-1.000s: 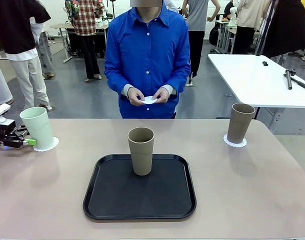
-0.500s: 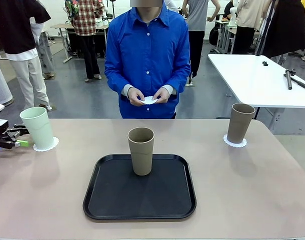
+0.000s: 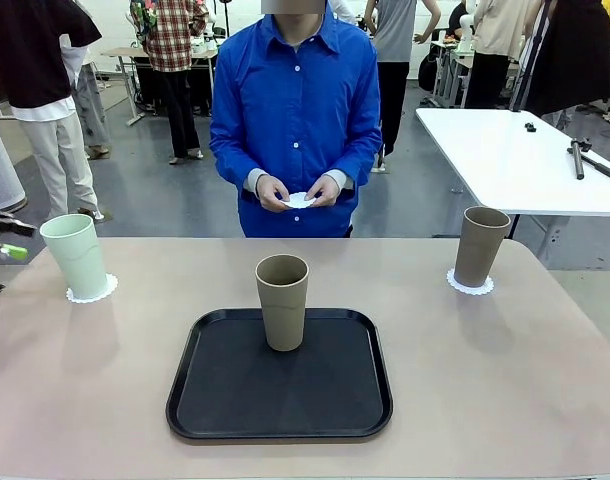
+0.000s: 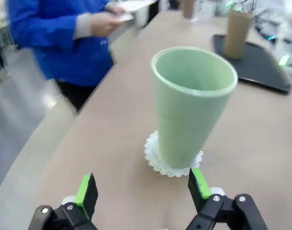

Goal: Place coasters on the table and set cups on them.
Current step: Take one Reusable plastic cup from the Flat Tray and place it on a coaster set by the human.

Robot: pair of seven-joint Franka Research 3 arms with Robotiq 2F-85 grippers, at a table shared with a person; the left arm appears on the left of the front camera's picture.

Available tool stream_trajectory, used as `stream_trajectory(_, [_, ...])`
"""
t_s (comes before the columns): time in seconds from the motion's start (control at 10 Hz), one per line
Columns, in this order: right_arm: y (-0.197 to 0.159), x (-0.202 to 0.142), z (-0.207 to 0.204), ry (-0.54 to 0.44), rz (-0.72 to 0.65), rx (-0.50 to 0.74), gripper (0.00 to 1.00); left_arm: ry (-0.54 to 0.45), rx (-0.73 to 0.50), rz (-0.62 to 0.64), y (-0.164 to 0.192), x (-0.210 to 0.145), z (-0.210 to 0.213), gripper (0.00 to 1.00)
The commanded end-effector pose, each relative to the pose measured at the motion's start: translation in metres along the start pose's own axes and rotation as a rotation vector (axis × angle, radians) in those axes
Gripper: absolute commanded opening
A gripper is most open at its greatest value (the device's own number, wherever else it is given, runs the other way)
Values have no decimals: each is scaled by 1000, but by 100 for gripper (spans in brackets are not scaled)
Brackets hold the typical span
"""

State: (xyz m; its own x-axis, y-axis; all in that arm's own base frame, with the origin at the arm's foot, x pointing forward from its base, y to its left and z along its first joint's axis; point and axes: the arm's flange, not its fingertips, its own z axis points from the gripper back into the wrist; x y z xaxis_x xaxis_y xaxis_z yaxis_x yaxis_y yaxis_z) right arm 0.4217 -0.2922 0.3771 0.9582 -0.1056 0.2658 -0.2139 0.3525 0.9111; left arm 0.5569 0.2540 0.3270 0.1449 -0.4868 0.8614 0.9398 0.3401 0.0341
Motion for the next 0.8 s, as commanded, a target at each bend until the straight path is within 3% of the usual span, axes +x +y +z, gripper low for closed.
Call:
stream_trajectory(0.0, [0, 0, 0, 2, -3, -5, 100, 285, 174, 85, -51, 59, 15, 100])
stream_trajectory(0.3, [0, 0, 0, 2, -3, -5, 100, 486, 176, 110, -87, 117, 38, 100])
stream_trajectory(0.7, [0, 0, 0, 2, -3, -5, 100, 659, 194, 149, -148, 195, 36, 100])
